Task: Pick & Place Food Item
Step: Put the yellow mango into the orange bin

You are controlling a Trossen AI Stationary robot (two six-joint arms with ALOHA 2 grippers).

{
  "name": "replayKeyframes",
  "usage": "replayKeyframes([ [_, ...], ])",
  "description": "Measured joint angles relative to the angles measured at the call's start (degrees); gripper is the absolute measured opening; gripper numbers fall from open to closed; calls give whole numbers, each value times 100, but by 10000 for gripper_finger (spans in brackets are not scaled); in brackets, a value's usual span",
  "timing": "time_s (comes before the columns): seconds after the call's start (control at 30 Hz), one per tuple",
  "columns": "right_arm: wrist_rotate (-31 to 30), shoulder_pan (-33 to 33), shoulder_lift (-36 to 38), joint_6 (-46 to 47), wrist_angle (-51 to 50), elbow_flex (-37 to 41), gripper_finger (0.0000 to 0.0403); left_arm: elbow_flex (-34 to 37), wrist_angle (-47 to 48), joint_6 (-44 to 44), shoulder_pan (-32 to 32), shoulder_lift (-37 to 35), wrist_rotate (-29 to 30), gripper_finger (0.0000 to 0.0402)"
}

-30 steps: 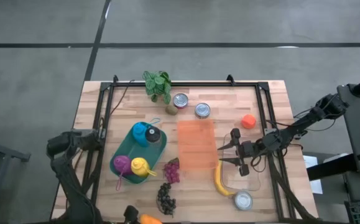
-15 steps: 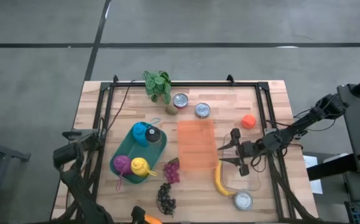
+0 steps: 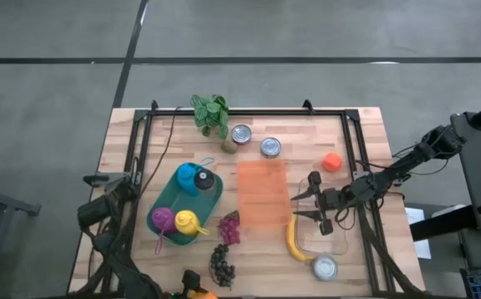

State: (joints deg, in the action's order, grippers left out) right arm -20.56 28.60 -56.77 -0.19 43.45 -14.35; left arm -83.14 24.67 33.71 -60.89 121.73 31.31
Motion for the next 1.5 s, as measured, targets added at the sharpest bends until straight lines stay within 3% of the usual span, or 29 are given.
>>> replayKeyframes([
  [0.47,0,0,0,0,0,0,189,410,-392,83,159,4,-310,354],
  [1.03,0,0,0,0,1,0,189,410,-385,283,228,4,-305,214],
  [1.5,0,-1,0,0,0,0,189,403,-385,341,228,-70,-308,203],
])
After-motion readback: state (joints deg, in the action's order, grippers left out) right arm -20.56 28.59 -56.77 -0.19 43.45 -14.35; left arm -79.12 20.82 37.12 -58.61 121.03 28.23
